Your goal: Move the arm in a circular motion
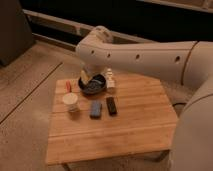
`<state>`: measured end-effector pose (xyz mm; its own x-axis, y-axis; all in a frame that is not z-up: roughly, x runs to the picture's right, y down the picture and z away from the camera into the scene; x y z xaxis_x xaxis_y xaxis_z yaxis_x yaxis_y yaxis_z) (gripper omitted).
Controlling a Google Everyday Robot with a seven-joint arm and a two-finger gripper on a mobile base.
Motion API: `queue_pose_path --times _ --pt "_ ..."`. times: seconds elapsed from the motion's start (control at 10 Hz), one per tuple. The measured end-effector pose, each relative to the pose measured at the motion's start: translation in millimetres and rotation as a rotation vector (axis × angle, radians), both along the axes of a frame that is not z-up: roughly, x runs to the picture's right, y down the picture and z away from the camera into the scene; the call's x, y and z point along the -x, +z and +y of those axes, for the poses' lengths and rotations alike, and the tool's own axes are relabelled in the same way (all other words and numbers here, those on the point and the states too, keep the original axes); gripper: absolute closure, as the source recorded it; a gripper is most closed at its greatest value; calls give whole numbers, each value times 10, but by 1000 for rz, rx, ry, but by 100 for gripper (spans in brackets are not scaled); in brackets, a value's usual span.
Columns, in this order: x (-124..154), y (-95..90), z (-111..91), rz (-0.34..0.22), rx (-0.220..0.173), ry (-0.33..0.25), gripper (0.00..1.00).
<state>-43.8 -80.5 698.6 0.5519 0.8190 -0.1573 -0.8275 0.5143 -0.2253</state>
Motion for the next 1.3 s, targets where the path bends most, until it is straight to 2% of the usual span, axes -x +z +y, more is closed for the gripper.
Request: queue_pose_path --times 0.1,0.2,0.4,0.6,0.7,0.9,1.0,1.1,1.3 --pt "-133 75 -244 26 -5 75 35" --pt "-179 119 -363 39 -7 106 35" --pt "-272 343 -761 105 -19 184 35" --pt "-197 515 -956 146 -26 204 35" --pt "-55 618 -1022 159 -25 202 35" --pt "315 746 -1021 156 -15 169 35" --pt "545 787 -963 143 -6 139 35" --pt "890 787 -832 104 11 79 35" --pt "1125 746 -709 67 22 25 35"
